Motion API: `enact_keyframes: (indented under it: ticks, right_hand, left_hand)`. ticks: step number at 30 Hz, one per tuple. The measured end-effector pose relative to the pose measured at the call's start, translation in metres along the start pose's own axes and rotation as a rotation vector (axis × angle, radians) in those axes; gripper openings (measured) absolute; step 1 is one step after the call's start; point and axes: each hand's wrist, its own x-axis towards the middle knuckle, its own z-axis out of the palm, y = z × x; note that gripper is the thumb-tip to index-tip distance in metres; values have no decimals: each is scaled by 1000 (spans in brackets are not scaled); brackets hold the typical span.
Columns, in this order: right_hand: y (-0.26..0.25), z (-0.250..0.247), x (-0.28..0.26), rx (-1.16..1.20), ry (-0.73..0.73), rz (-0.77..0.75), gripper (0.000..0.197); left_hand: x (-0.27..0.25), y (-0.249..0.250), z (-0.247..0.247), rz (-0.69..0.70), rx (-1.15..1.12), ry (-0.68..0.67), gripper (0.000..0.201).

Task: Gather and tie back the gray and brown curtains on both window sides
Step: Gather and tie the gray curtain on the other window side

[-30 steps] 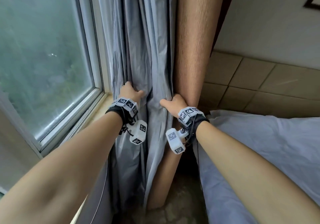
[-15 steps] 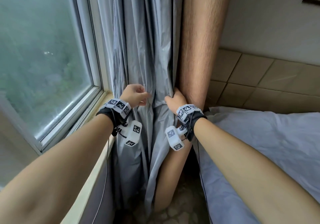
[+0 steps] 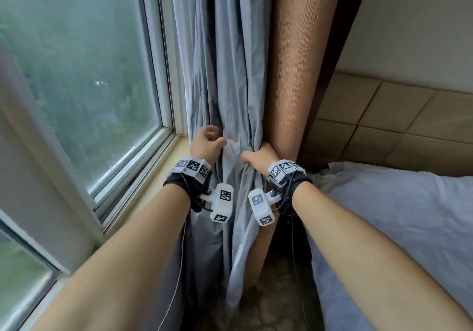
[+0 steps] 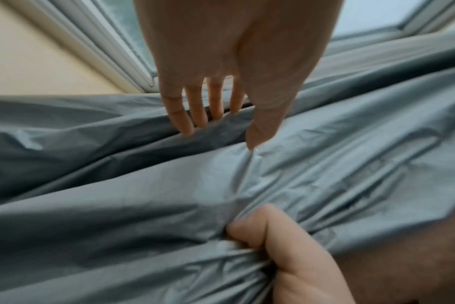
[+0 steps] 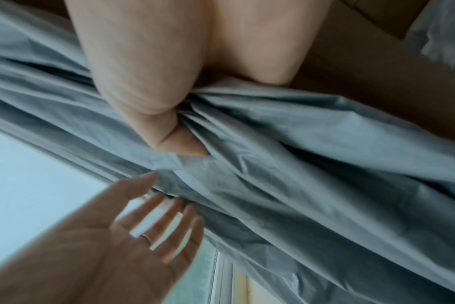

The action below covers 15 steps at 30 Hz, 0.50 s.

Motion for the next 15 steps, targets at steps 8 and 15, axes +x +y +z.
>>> enact_keyframes:
  ticks: [8,15]
  right_hand:
    - [9,-15,0,97,-98,62,25]
    - [25,-35,6,295,-224,179,29]
  left_hand:
    - [-9,-13,19,-120,-69,-97,2]
    - [-7,-25,35,-101,-205,-123,61]
